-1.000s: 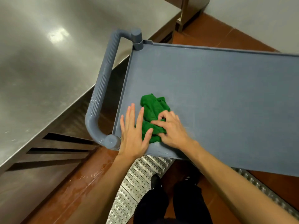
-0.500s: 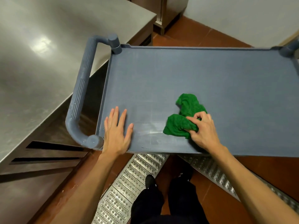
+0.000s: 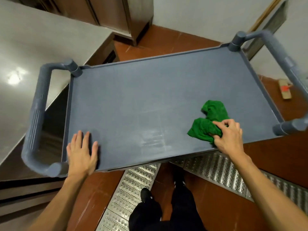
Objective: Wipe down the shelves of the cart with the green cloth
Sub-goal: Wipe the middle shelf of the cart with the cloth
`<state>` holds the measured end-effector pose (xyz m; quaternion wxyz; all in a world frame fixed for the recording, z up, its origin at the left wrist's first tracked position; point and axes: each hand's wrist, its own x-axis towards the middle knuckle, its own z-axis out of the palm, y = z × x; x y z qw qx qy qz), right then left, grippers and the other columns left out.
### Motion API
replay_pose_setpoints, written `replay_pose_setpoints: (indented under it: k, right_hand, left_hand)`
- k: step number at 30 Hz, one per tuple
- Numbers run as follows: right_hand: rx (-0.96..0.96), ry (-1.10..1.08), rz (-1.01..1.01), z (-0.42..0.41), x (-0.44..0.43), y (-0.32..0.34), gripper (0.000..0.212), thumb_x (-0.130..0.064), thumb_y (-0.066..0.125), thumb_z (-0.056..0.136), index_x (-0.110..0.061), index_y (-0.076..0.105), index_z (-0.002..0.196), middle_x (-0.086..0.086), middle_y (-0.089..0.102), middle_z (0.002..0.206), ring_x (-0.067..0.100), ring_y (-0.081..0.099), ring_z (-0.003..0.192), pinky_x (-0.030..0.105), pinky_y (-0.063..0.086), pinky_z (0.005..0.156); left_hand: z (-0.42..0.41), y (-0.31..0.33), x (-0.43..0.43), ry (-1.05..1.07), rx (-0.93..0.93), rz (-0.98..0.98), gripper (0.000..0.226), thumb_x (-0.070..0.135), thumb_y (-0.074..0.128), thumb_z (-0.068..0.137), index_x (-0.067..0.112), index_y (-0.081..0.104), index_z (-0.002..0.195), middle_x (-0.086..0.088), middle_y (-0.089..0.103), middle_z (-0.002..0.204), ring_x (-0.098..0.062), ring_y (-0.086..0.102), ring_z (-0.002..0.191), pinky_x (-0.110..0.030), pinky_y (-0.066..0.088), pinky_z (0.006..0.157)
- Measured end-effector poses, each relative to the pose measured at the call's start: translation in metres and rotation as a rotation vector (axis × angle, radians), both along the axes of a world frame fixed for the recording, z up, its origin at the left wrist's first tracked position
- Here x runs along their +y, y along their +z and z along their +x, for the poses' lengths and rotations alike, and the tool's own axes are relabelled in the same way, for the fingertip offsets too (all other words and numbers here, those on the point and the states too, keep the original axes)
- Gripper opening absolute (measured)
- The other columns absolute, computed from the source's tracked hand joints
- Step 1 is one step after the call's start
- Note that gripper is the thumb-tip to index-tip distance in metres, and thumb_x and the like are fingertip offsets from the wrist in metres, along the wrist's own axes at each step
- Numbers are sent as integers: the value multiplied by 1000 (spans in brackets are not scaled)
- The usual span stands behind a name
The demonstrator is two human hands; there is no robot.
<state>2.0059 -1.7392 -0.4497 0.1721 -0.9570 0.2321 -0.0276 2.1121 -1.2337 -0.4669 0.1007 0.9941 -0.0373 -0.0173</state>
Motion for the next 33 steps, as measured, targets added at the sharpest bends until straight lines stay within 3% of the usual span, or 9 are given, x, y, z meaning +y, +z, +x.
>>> replay_pose_setpoints:
  k: [4,8,13,15,18,20,28,30,33]
  right_hand:
    - [19,-77,-47,-13,-52,8,56,-2,72,67,-18,68,120,14,47,119,36,40,113,47,36,98]
    - [-105,-7,62,-13,-80,4,55,-11,71,65,-19,65,118,13,26,155,37,22,143,54,25,114]
    - [-85,226,199,-4,-106,4,105,-36,84,70,-28,22,154,3,8,164,31,12,149,51,18,118]
    - [-11,301,202,6,-120,6,110,-36,89,65,-33,24,153,4,17,160,34,23,142,52,25,115]
    - [59,442,213,25,-131,8,83,-31,93,58,-32,57,132,9,36,139,35,38,119,55,37,106]
    - [118,495,273,35,-125,9,60,-28,93,58,-31,70,113,6,42,126,30,39,111,48,38,104]
    - [222,760,386,34,-46,7,33,-21,92,61,-32,78,89,-5,42,118,14,32,108,17,27,97]
    - [167,845,372,36,-16,3,32,-15,87,63,-33,78,88,-7,43,116,13,32,103,22,32,91]
    - [99,869,371,43,20,-1,20,-24,73,67,-32,78,84,-1,49,113,20,38,100,31,39,85]
  left_hand:
    - [-8,1,-9,-3,-62,74,66,49,21,102,3,50,140,-24,43,151,-42,35,141,-60,32,112]
    - [-27,11,-78,-26,-84,-82,64,47,24,102,5,48,143,-21,38,156,-39,33,145,-55,25,117]
    - [-43,3,-151,-221,-17,-141,60,45,31,101,12,42,149,-11,30,162,-28,23,152,-53,17,122]
    - [-44,-4,-153,-221,-9,-74,62,48,30,100,12,40,150,-10,28,163,-27,20,153,-54,15,123]
    - [-43,-6,-154,-170,-3,-50,64,50,28,100,11,39,150,-11,27,163,-29,20,153,-56,15,122]
    - [-44,-6,-154,-140,7,-54,64,49,26,100,11,38,151,-12,27,163,-31,20,153,-57,16,121]
    - [-44,-5,-149,-144,56,-30,63,49,27,101,16,34,154,-10,22,166,-31,15,154,-55,14,122]
    - [-44,-5,-148,-147,68,-27,64,50,26,102,16,32,155,-10,20,166,-31,14,154,-55,13,122]
    - [-44,-4,-147,-152,73,-27,64,50,24,102,14,31,155,-11,20,166,-32,14,154,-57,12,122]
